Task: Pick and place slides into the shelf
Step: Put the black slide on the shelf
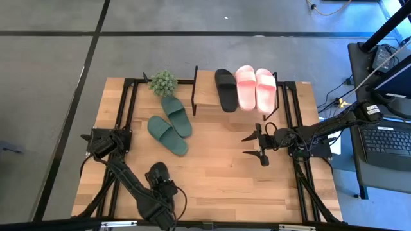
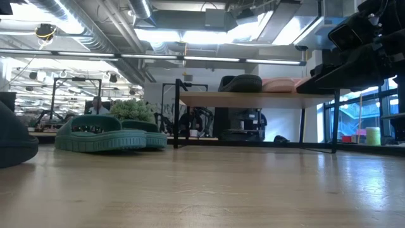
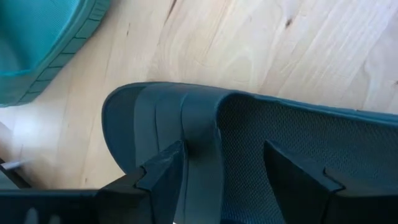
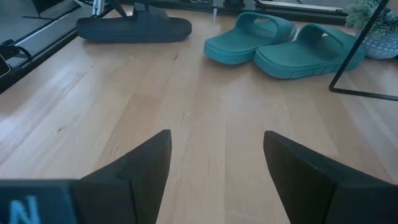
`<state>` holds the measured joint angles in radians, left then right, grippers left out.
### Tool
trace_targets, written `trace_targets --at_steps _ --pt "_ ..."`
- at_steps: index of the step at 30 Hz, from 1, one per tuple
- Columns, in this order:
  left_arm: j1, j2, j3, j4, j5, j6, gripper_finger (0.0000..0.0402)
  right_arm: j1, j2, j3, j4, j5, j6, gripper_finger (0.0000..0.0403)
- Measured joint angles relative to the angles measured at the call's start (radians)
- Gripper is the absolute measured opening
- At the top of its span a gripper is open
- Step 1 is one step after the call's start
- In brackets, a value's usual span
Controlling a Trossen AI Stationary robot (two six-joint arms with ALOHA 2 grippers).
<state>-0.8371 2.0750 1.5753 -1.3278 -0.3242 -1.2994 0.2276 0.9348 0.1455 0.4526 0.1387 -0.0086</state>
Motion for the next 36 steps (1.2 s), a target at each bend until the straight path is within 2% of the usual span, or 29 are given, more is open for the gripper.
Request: trace_targets --at_steps 20,31,36 --pt "0.003 0.0 0.013 -0.022 0.001 0.015 0.0211 0.0 0.0 0.0 -0.001 0.0 0.0 0.0255" --pt "0.0 -0.001 0.053 -0.11 -0.013 0.019 0.0211 0.0 0.0 0.0 -0.005 0.0 -0.023 0.0255" --pt "0.001 -0.001 0.049 -0.114 -0.091 -0.008 0.0211 0.0 0.0 0.0 -0.008 0.0 -0.026 0.0255"
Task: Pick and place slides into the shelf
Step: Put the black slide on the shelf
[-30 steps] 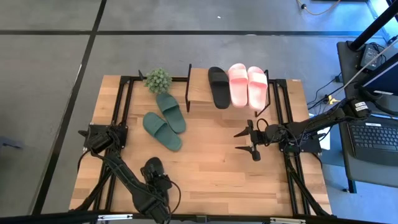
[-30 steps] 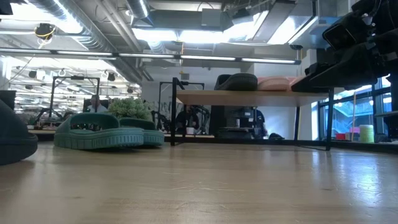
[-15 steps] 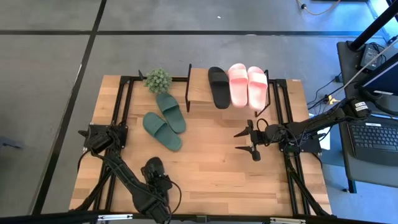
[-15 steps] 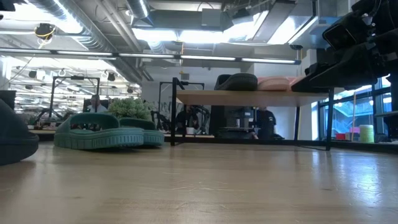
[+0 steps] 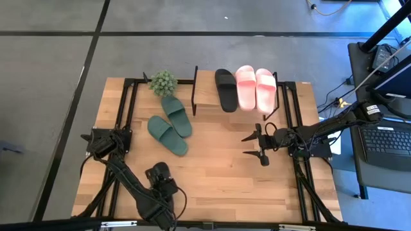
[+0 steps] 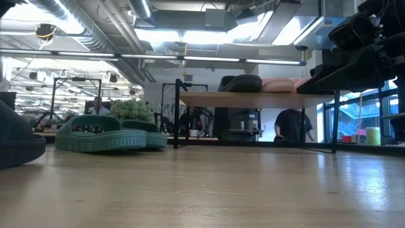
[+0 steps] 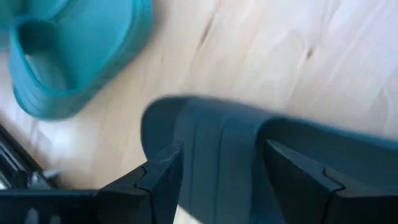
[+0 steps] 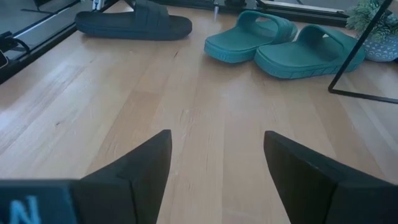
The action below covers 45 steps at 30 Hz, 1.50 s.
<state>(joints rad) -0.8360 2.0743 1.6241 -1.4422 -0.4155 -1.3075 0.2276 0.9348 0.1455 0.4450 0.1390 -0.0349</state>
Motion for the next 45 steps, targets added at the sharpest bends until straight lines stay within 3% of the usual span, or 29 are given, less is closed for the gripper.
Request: trace_targets --at_steps 6,14,23,37,45 --pt "0.0 0.0 0.0 0.004 -0.028 0.0 0.0211 0.0 0.0 0.0 -0.001 0.0 0.0 0.0255" --pt "0.0 0.0 -0.04 0.022 0.041 -0.025 0.0211 0.0 0.0 0.0 -0.001 0.0 0.0 0.0255" --pt "0.003 0.0 -0.118 0.019 0.041 -0.026 0.0211 0.0 0.0 0.0 -0.001 0.0 0.0 0.0255" --pt "0.003 0.0 -0.129 0.019 0.04 -0.018 0.0211 0.0 0.0 0.0 -0.001 0.0 0.0 0.0255" --pt "0.003 0.0 -0.129 0.019 0.041 -0.018 0.0156 0.0 0.0 0.0 -0.001 0.0 0.0 0.0255"
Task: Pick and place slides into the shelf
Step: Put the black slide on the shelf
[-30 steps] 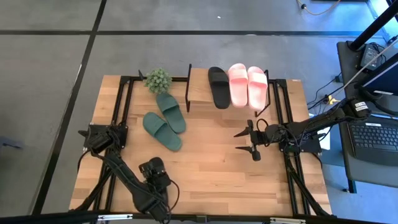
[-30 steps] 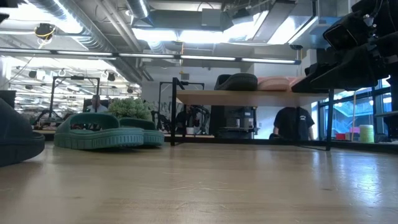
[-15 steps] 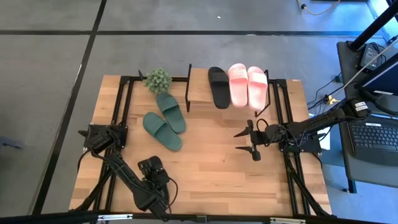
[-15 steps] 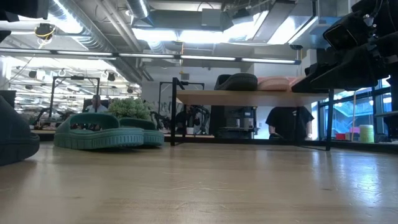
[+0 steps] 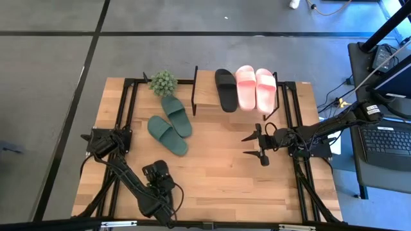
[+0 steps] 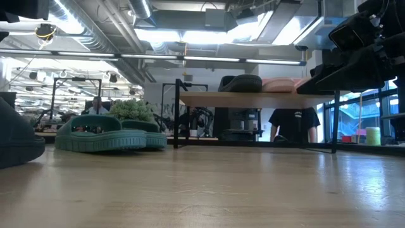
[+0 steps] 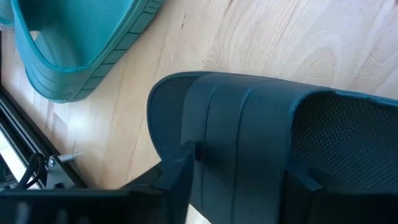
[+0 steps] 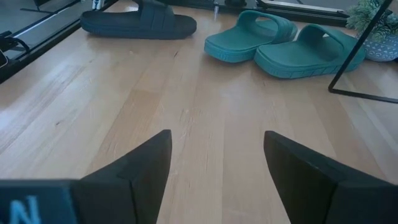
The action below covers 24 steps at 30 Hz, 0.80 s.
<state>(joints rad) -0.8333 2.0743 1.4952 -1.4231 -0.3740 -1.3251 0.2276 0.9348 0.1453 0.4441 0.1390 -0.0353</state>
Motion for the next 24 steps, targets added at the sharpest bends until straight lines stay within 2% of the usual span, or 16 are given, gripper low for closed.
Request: trace_targets --at_steps 10,15,19,21,24 --pt "0.0 0.0 0.0 -0.008 0.0 0.0 0.0016 0.0 0.0 0.0 0.0 0.0 0.0 0.0255" --pt "0.0 -0.002 0.028 -0.048 0.012 0.01 0.0009 0.0 0.0 0.0 0.0 0.0 0.0 0.0255" --pt "0.004 -0.002 0.126 -0.142 0.007 0.041 0.0006 0.0 0.0 0.0 0.0 0.0 0.0 0.0255" --pt "0.01 -0.003 0.186 -0.145 -0.004 0.113 0.0006 0.0 0.0 0.0 0.0 0.0 -0.001 0.0255" --pt "0.023 -0.023 0.27 -0.147 -0.109 0.225 0.0004 0.0 0.0 0.0 0.001 0.0 -0.001 0.0255"
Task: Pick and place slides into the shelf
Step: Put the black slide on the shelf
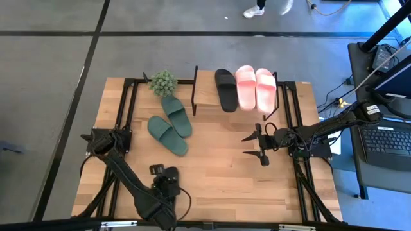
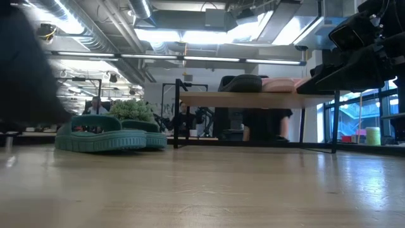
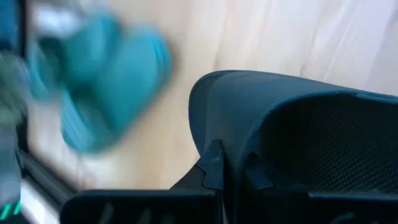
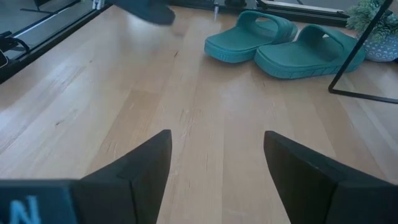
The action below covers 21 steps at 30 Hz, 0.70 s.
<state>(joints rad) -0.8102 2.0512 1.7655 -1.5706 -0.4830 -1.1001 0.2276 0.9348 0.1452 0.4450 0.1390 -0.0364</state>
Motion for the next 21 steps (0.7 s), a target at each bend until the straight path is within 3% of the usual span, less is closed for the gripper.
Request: trace_targets --at_steps 5,12,17,21 --pt "0.056 -0.03 0.116 -0.001 -0.254 0.172 0.0003 0.0 0.0 0.0 0.004 0.0 -0.003 0.0255" --pt "0.246 -0.038 0.225 0.0 -0.498 0.483 0.0002 0.0 0.0 0.0 0.012 0.0 -0.002 0.0255" --pt "0.433 -0.037 0.289 0.0 -0.644 0.55 0.0002 0.0 0.0 0.0 0.014 0.0 -0.002 0.0255" --pt "0.602 -0.037 0.324 0.029 -0.687 0.661 0.0002 0.0 0.0 0.0 0.014 0.0 -0.001 0.0255"
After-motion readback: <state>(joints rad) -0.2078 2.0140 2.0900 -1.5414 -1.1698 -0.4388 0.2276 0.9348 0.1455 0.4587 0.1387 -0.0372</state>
